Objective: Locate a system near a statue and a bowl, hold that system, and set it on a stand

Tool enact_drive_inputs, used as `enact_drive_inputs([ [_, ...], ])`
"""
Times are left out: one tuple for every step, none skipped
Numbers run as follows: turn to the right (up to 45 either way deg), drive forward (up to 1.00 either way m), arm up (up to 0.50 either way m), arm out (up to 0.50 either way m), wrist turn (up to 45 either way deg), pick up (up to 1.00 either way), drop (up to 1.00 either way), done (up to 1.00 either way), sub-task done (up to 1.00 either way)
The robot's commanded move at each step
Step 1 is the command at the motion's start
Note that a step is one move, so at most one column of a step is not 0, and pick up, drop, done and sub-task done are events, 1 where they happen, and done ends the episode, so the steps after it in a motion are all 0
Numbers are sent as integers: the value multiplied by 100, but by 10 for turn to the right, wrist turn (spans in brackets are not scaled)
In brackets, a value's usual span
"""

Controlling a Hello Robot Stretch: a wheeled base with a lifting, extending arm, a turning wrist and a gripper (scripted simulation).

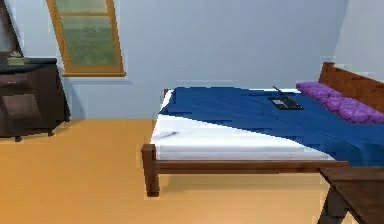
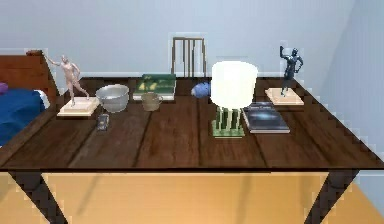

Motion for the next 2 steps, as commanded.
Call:
enact_drive_inputs([
  [450, 0, 0, 0, 0, 0, 0, 0, 0],
  [-450, 0, 0, 0, 0, 0, 0, 0, 0],
])
